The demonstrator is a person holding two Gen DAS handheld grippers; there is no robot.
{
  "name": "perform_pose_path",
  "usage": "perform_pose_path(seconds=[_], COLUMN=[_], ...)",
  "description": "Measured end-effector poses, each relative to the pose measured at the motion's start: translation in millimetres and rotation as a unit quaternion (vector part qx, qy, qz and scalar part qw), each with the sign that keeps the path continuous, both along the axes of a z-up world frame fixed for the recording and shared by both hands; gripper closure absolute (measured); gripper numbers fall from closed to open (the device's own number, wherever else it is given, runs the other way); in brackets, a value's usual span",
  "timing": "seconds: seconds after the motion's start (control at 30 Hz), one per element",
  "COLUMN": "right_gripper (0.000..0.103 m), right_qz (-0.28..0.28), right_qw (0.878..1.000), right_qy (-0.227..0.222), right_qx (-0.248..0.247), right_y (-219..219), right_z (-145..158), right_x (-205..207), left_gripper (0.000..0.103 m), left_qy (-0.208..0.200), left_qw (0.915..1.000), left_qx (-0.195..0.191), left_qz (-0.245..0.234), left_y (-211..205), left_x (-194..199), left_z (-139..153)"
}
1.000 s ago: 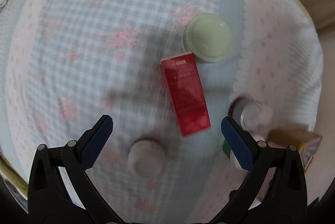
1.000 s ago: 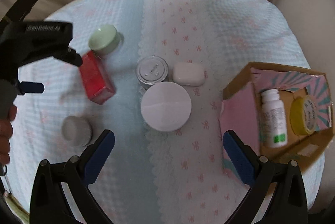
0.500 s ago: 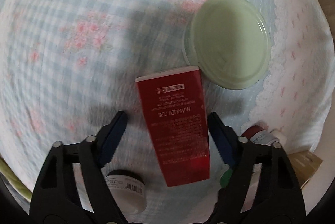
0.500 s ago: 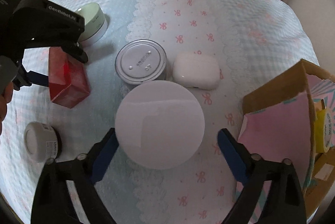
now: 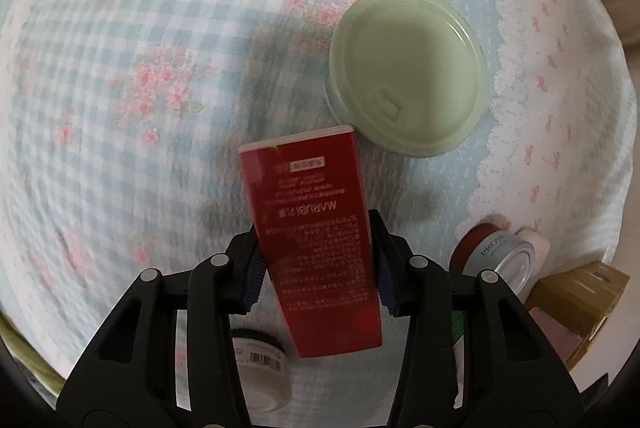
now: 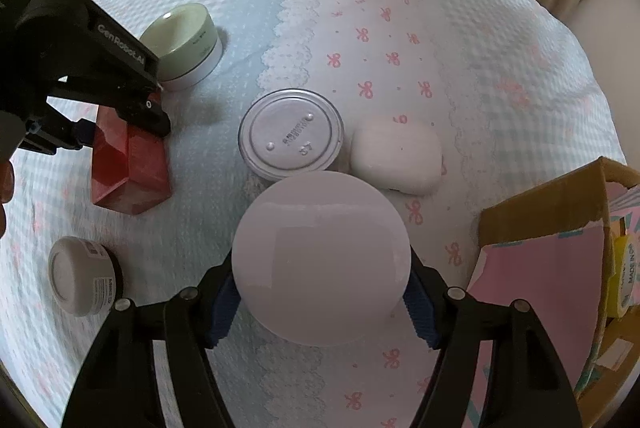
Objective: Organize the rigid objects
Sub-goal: 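Grasp the red MARUBI box with the left gripper while the right gripper grasps the white-lidded green jar, then carry the red box with the left gripper while the right gripper carries the jar to the cardboard box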
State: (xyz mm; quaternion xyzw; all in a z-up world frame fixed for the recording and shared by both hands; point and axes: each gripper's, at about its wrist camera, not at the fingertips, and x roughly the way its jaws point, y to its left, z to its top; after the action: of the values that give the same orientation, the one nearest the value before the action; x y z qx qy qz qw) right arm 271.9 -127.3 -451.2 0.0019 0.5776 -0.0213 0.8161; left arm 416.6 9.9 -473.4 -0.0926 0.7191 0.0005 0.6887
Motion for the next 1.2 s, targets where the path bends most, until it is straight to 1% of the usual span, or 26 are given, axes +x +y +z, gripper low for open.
perform_pose_path(seconds=[0.13, 0.3, 0.37, 0.4, 0.57, 0.67, 0.7, 0.83, 0.87, 1.07, 1.2], right_gripper=[0.036, 0.036, 0.036, 0.036, 0.036, 0.037, 0.037, 0.036, 0.037, 0.037, 0.037], right_qz=[0.011, 0.014, 0.014, 0.014, 0.012, 0.006, 0.001, -0.007, -0.008, -0.021, -0.046], right_qw=[1.000, 1.000, 1.000, 1.000, 0.999, 0.999, 0.998, 0.997, 0.997, 0.994, 0.992], right_qy=[-0.005, -0.016, -0.020, -0.023, -0.038, -0.048, -0.053, -0.071, -0.074, -0.096, -0.103], right_qx=[0.007, 0.013, 0.015, 0.015, 0.018, 0.022, 0.025, 0.031, 0.033, 0.040, 0.049], right_y=[-1.3, 2.1, 2.2, 0.7, -0.7, -0.7, -1.8, -3.7, -4.9, -11.3, -24.8], right_z=[1.6, 10.6, 13.4, 17.5, 35.4, 51.8, 59.9, 89.1, 94.9, 152.8, 195.1], right_x=[-6.2, -14.7, -19.4, -19.8, -28.7, -36.0, -39.4, -54.5, -58.0, -92.1, -120.2], left_gripper=[0.063, 0.063, 0.063, 0.063, 0.063, 0.063, 0.063, 0.063, 0.063, 0.064, 0.064], left_qy=[-0.013, -0.019, -0.027, -0.032, -0.060, -0.079, -0.083, -0.108, -0.112, -0.141, -0.158], left_qw=[0.9998, 0.9995, 0.9991, 0.9988, 0.9968, 0.9949, 0.9945, 0.9910, 0.9902, 0.9836, 0.9783], left_qx=[-0.011, -0.024, -0.031, -0.036, -0.053, -0.062, -0.064, -0.076, -0.080, -0.103, -0.119], left_qz=[0.008, 0.011, 0.011, 0.010, 0.001, -0.004, -0.006, -0.020, -0.022, -0.046, -0.064], left_y=[7.9, 14.2, 26.6, 32.8, 48.0, 56.7, 59.6, 54.1, 48.3, 41.2, 36.5], left_x=[-10.7, -23.9, -39.0, -47.3, -64.9, -77.9, -75.4, -93.5, -85.7, -121.1, -146.9], left_z=[9.3, 15.4, 18.8, 24.7, 51.4, 73.5, 79.1, 118.0, 127.0, 176.9, 209.2])
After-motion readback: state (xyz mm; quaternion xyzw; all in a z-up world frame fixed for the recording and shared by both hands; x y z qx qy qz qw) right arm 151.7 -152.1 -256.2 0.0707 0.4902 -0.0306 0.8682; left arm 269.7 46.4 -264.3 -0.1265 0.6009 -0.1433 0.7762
